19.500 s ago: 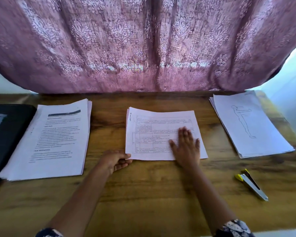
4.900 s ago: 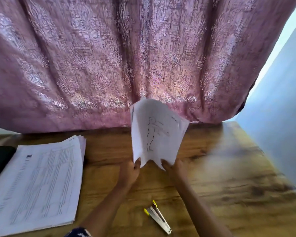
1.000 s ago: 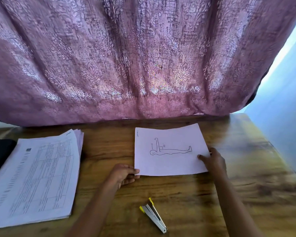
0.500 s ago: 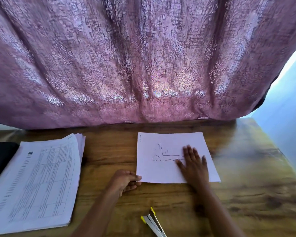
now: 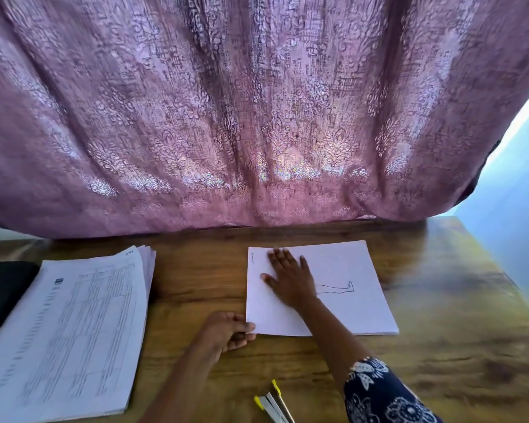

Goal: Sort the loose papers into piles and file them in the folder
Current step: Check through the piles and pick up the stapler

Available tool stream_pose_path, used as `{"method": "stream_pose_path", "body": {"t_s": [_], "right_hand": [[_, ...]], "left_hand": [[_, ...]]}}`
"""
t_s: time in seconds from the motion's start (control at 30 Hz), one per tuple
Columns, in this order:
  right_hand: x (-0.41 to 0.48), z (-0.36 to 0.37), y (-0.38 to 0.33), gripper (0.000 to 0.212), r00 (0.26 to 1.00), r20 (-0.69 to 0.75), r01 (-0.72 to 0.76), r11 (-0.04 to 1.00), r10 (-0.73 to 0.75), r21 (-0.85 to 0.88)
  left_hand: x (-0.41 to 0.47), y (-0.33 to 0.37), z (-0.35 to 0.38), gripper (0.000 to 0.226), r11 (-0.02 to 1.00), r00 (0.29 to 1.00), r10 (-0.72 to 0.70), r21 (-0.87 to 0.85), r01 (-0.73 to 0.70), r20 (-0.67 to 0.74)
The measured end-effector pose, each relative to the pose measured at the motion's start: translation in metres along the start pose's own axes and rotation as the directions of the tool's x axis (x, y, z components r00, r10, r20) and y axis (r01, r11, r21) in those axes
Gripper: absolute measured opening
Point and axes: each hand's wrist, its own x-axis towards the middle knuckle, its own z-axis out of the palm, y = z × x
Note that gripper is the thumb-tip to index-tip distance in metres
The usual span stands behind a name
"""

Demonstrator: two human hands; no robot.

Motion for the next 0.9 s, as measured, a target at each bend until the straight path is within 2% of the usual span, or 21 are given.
{"method": "stream_pose_path", "body": {"t_s": [0.1,0.23,0.37,0.43,0.53,0.6,0.73,0.83,0.9], "right_hand": [[0.004,-0.003,0.043,0.096,0.984,-0.093,-0.149,0.989,0.149,0.004],[-0.004,-0.012,0.093,0.070,0.957,-0.115,-0.270,0.963,0.268,-0.004],[-0.001,-0.017,0.086,0.070,0.921,-0.112,-0.370,0.928,0.373,0.047],[-0.007,-0.008,0.047,0.074,0.927,-0.118,-0.349,0.934,0.355,0.073],[-0.044,0.020,-0.026,0.087,0.978,-0.048,-0.197,0.975,0.203,0.106],[-0.066,0.030,-0.031,0.086,0.980,-0.054,-0.185,0.975,0.193,0.122],[-0.088,0.024,0.043,0.087,0.918,-0.143,-0.362,0.929,0.370,0.082],[-0.096,0.009,0.097,0.077,0.851,-0.104,-0.507,0.857,0.515,0.095],[-0.090,-0.003,0.107,0.073,0.805,-0.075,-0.578,0.807,0.588,0.122]], "left_hand": [[0.001,-0.001,-0.002,0.015,1.000,1.000,0.005,0.019,-0.005,-0.006],[0.003,-0.002,-0.002,0.016,1.000,1.000,0.011,0.017,-0.011,-0.013],[0.001,0.000,-0.004,0.016,1.000,1.000,0.013,0.024,-0.013,-0.004],[0.001,0.001,-0.004,0.017,1.000,1.000,0.010,0.030,-0.010,0.001],[0.002,0.000,-0.002,0.017,1.000,1.000,0.004,0.030,-0.004,0.005],[0.001,-0.001,-0.002,0.017,0.999,1.000,0.013,0.033,-0.013,0.000],[0.004,-0.003,-0.003,0.012,0.998,1.000,0.022,0.051,-0.022,-0.003],[0.006,-0.003,-0.004,0.012,0.999,1.000,0.015,0.051,-0.015,-0.005],[0.006,-0.003,-0.004,0.013,0.999,1.000,0.012,0.042,-0.012,-0.002]]}}
